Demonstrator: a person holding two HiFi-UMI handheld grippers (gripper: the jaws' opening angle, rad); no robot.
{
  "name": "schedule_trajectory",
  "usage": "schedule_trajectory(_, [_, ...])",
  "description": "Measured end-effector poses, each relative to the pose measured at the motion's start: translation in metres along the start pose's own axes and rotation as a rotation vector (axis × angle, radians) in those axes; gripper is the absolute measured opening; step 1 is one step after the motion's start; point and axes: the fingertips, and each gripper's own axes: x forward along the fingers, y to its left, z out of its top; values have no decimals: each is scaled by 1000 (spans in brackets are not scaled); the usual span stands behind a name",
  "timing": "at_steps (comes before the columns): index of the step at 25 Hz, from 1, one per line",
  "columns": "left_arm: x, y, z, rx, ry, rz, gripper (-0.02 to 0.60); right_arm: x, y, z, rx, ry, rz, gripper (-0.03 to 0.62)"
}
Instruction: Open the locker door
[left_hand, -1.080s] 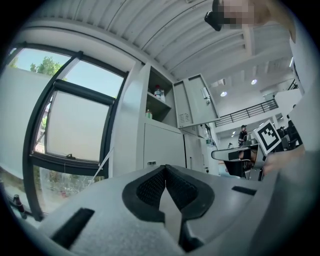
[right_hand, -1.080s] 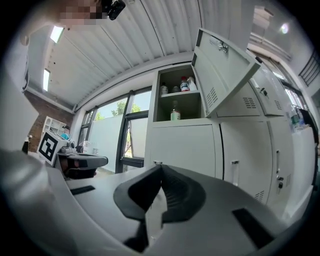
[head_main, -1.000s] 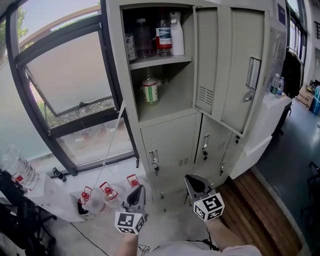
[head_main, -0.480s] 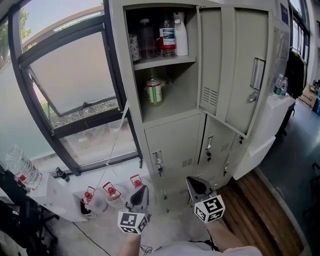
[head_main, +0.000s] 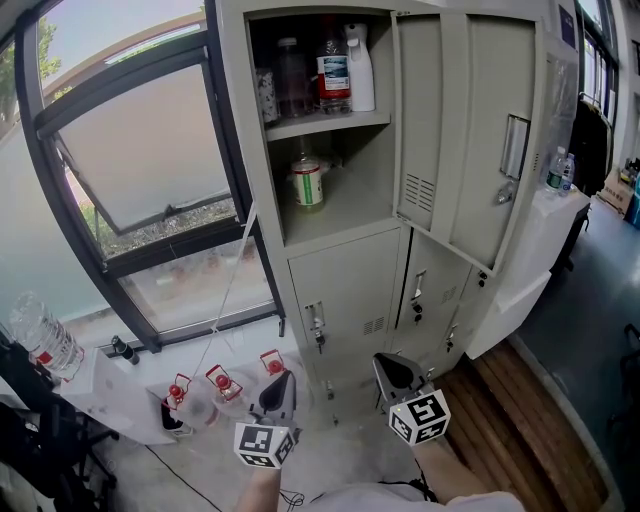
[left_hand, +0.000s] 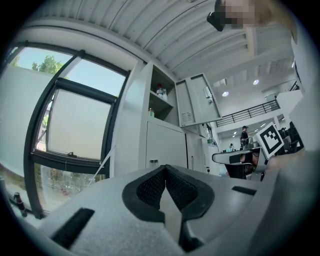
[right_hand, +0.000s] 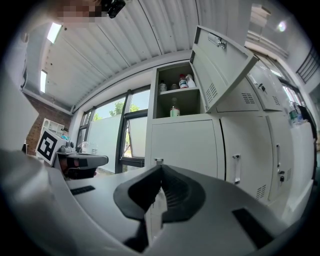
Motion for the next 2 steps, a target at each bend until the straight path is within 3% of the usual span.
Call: schedule_trajectory(2, [0,0,0,-1,1,-1,8,0,0,0,1,0,-2,12])
